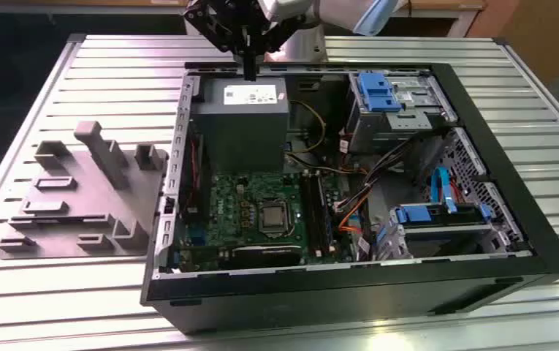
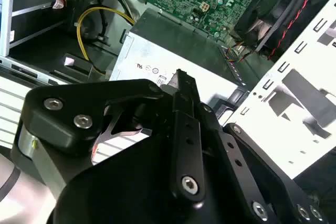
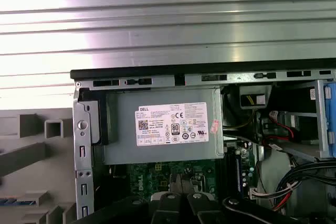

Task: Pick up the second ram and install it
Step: 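Reach for the second ram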

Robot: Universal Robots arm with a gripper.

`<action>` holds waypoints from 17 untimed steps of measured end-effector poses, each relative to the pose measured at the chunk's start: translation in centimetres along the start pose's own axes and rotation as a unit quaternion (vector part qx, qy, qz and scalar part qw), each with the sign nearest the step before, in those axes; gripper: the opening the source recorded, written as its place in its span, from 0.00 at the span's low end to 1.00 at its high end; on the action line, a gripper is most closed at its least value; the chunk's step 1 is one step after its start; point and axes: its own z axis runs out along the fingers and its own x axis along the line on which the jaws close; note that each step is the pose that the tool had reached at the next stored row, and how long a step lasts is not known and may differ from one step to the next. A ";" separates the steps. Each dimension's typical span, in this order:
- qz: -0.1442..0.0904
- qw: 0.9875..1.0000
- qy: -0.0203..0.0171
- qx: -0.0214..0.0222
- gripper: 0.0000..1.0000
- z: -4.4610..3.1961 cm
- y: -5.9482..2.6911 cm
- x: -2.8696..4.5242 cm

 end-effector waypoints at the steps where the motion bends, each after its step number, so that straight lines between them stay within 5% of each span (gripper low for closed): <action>1: 0.000 1.000 0.000 0.000 0.10 0.00 0.00 0.00; 13: 0.000 1.000 0.000 0.000 0.10 0.00 0.00 0.00; 17: 0.000 1.000 0.000 0.000 0.10 0.00 -0.05 0.59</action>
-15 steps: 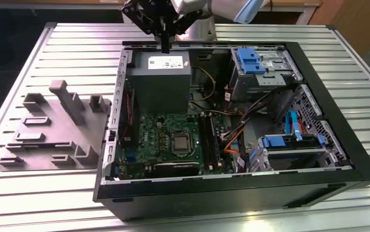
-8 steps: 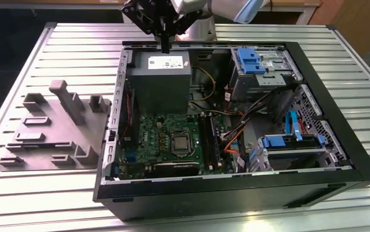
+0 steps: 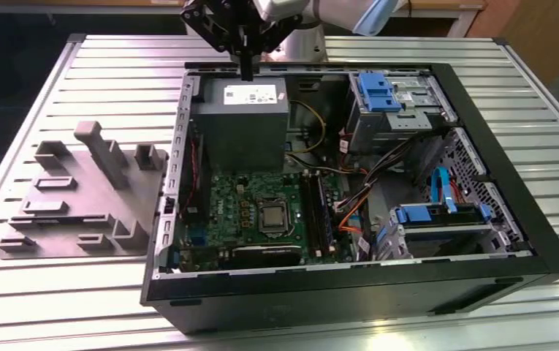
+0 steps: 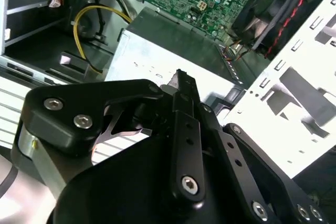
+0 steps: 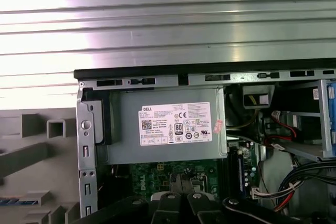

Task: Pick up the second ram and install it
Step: 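Reach for the second ram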

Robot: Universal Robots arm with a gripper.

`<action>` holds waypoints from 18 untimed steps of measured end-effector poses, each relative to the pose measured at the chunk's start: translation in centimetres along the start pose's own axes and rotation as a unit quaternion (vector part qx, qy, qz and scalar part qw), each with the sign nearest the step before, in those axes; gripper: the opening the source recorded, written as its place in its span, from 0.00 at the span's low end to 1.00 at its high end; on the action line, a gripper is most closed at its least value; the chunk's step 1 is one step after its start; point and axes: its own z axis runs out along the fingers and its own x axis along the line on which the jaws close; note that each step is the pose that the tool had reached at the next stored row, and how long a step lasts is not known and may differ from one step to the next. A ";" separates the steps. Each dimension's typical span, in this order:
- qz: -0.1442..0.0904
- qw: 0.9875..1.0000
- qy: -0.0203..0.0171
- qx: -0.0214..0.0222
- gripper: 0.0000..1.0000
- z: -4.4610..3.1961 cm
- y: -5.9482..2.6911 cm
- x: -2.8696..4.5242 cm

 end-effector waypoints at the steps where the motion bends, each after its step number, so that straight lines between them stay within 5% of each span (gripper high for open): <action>1: 0.000 1.000 0.000 0.000 0.10 0.00 -0.02 0.21; 12: 0.000 1.000 0.000 0.000 0.10 0.07 -0.23 2.97; 18: 0.000 1.000 0.000 0.000 0.10 0.09 -0.41 5.33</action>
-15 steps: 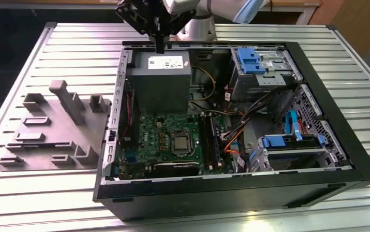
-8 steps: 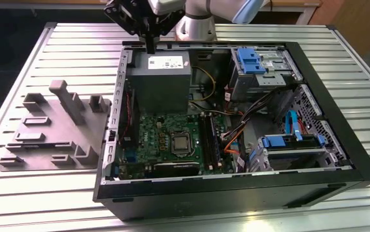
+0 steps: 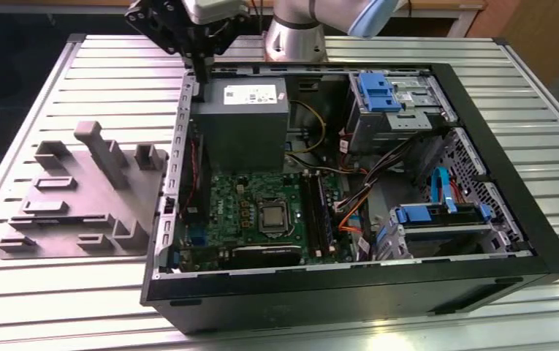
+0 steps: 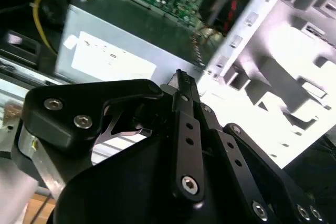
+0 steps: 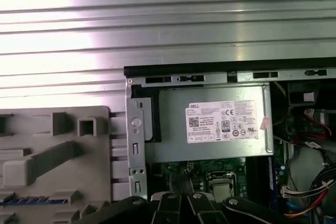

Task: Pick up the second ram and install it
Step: 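Reach for the second ram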

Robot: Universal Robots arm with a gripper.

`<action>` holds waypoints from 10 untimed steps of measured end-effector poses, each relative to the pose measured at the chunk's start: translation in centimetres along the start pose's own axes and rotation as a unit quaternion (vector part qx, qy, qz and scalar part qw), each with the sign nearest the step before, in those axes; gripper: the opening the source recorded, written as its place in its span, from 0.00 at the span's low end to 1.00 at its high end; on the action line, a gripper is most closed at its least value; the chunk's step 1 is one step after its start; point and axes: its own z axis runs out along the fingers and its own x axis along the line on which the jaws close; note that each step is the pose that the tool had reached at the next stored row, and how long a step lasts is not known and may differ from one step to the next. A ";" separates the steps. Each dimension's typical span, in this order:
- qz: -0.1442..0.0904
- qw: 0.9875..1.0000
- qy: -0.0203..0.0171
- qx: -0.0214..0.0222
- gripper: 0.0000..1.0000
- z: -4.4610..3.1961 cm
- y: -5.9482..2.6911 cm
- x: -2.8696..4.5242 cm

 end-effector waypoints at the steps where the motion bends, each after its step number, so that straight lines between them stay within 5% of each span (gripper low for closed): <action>1: 0.000 1.000 0.000 0.000 0.10 0.01 -0.03 0.42; 10: 0.000 1.000 0.000 0.000 0.10 0.08 -0.27 3.46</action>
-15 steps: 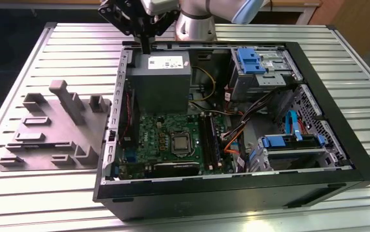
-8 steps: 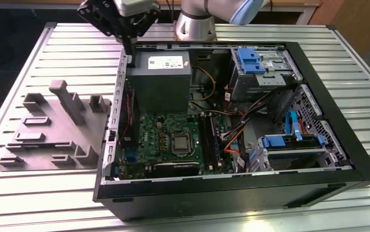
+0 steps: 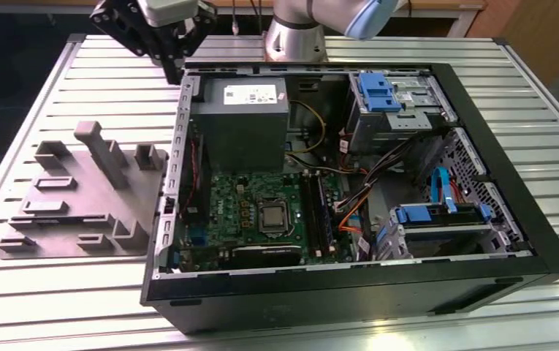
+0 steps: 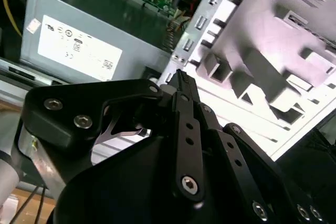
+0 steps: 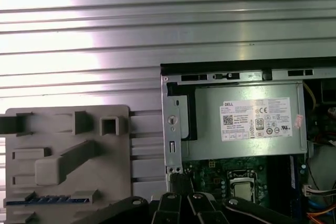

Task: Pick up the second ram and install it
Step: 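Reach for the second ram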

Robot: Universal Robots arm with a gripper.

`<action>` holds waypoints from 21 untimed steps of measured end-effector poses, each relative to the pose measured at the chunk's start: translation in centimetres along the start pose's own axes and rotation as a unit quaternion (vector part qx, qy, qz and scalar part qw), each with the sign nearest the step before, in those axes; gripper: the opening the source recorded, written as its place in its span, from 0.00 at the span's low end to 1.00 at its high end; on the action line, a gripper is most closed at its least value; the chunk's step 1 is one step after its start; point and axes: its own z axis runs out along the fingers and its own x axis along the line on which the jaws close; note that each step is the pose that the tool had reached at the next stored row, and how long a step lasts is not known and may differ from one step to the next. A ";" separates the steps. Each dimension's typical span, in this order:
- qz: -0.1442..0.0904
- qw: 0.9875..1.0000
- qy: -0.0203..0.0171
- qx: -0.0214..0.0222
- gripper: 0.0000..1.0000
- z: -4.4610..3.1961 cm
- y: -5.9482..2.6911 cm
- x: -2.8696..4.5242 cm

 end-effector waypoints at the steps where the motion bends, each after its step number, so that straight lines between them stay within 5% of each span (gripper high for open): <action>1: 0.000 1.000 0.000 0.000 0.10 0.01 -0.02 0.26; 14: 0.000 1.000 0.000 0.000 0.10 0.34 -0.36 4.43; 21: 0.000 1.000 0.000 0.000 0.10 0.74 -0.76 5.99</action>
